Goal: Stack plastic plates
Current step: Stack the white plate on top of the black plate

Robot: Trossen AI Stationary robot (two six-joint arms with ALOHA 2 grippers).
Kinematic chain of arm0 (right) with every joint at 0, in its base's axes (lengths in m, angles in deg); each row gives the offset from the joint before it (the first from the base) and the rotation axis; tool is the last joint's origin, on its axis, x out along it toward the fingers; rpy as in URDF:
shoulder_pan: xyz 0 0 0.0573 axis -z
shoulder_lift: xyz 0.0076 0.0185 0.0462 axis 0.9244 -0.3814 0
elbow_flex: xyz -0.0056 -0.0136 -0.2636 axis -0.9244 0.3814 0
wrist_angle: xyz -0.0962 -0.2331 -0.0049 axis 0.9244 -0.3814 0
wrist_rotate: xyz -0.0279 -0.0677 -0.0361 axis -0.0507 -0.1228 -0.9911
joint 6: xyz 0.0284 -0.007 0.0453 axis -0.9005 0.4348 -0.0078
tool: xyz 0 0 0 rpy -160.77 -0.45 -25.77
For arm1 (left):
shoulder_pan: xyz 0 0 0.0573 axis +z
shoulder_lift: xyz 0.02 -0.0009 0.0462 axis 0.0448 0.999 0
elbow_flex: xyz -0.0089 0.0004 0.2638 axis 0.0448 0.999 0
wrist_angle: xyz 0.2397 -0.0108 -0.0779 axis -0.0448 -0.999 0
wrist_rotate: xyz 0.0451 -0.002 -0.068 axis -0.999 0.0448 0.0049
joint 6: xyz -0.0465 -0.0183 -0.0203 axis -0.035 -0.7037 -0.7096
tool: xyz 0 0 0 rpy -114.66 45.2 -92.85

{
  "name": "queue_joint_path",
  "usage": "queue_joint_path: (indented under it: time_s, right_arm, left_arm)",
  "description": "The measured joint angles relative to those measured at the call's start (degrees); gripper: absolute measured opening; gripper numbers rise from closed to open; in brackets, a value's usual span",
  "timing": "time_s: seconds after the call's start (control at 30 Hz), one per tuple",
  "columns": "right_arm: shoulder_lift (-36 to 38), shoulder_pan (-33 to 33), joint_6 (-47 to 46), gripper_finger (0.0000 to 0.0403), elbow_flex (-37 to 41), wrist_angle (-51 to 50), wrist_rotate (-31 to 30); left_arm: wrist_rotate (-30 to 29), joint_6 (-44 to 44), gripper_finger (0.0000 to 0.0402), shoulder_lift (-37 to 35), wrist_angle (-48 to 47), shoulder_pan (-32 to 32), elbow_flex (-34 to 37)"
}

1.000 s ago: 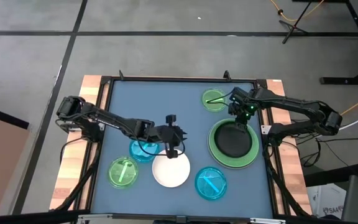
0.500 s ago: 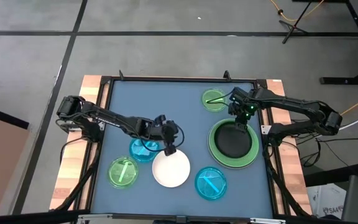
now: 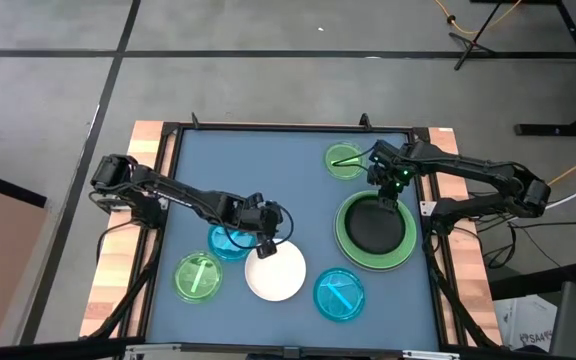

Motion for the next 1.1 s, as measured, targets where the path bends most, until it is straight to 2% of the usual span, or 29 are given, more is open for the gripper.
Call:
queue_joint_path:
  time_s: [0.17,0.67,1.1]
  right_arm:
    - [0.0,0.0,0.0,0.011,0.0,0.0,0.0]
    - [0.0,0.0,0.0,0.011,0.0,0.0,0.0]
    - [0.0,0.0,0.0,0.011,0.0,0.0,0.0]
  left_arm:
    - [1.8,-0.1,0.0085,0.0,0.1,-1.1,3.0]
    - [3.0,-8.8,0.0085,0.0,6.3,-2.2,11.2]
    - [2.8,-14.7,0.0085,0.0,9.3,-4.1,14.1]
